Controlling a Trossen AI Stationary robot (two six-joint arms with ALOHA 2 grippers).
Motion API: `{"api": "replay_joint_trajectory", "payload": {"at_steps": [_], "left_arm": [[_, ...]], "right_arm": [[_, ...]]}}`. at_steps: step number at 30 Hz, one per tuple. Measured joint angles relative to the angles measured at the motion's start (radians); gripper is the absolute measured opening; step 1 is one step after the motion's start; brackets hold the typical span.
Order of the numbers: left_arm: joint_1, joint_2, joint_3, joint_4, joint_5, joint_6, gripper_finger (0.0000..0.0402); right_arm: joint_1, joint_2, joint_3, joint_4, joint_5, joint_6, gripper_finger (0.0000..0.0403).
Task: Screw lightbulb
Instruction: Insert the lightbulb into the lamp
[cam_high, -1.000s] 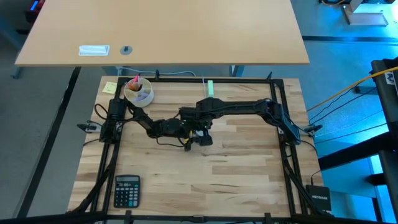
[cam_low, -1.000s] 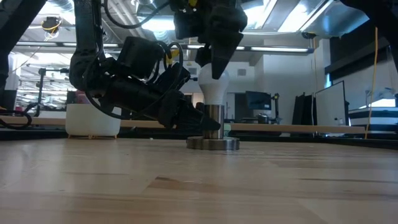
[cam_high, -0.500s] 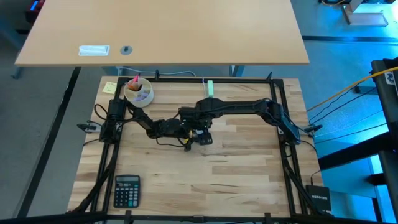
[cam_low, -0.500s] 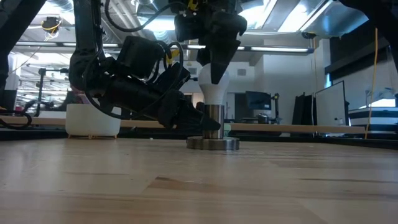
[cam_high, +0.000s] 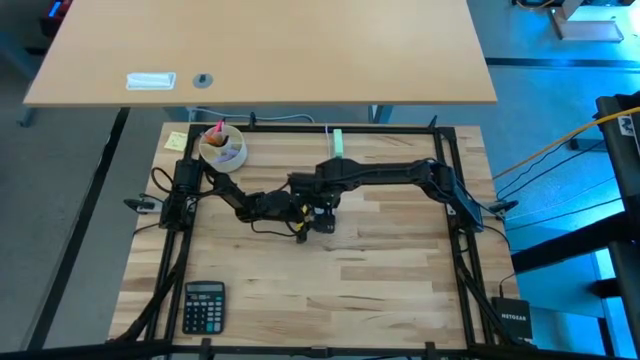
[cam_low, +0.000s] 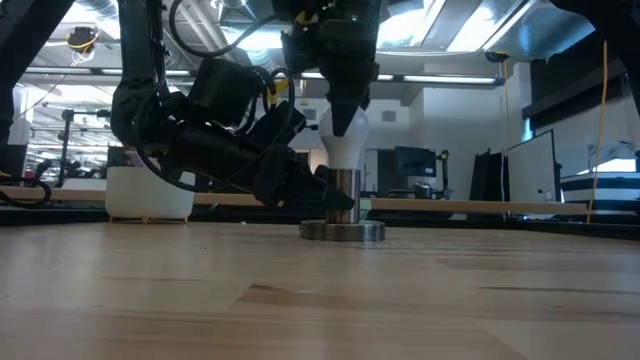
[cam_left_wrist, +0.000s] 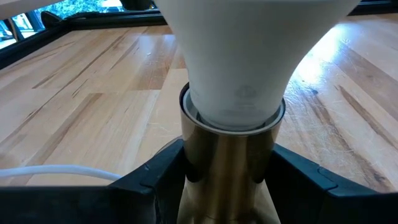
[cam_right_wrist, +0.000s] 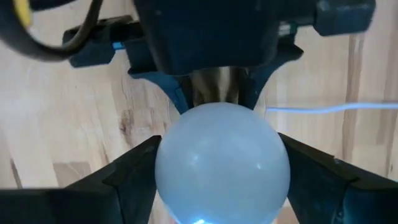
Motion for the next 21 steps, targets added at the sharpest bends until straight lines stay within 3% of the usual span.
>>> {"api": "replay_joint_trajectory", "payload": {"at_steps": [13,21], "left_arm": [[0.000,0.000,0.000,-0.003,0.000,0.001,0.0188],[0.003,0.000,0.000,-0.004,0.003,0.005,0.0188]], "right_arm": [[0.005,0.003,-0.014,0.016,0.030,0.625,0.0285],[0.005,0.004,-0.016,0.016,0.025,0.709,0.0286]]}}
